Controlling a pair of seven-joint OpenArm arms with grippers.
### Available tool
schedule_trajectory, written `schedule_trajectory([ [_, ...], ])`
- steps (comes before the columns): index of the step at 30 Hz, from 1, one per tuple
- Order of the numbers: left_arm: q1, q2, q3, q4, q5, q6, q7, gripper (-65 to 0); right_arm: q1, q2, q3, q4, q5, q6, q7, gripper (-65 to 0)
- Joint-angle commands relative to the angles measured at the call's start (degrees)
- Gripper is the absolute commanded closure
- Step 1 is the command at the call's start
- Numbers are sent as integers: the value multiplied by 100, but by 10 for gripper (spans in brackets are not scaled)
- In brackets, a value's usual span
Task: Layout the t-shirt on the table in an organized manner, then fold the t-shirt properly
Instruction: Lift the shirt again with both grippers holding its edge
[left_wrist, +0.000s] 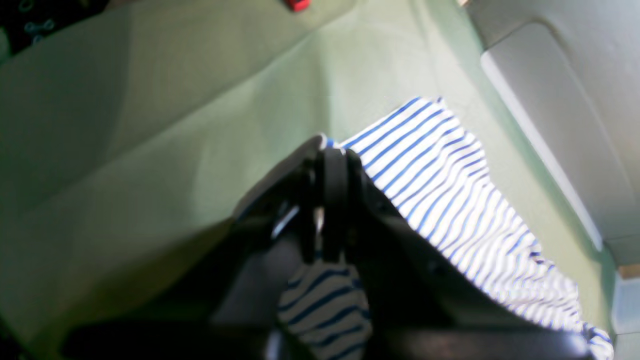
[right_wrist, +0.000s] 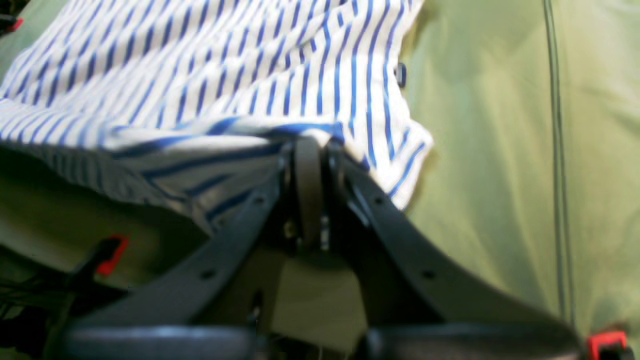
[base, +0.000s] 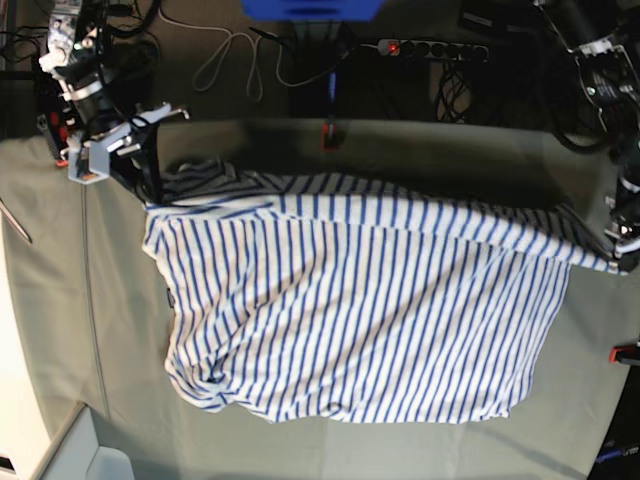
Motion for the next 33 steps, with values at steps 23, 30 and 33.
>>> schedule_trajectory([
  [23, -1101, -124, 115, -195, -76, -60, -107, -2, 1048, 221, 270, 25, 95, 110, -160, 0],
  [30, -1954, -124, 686, -10, -41, -60, -98, -2, 2059, 573, 252, 315, 95, 101, -221, 0],
  [33, -2429, -204, 968, -81, -32, -60, -98, -2, 2842, 775, 270, 298, 95, 101, -784, 0],
])
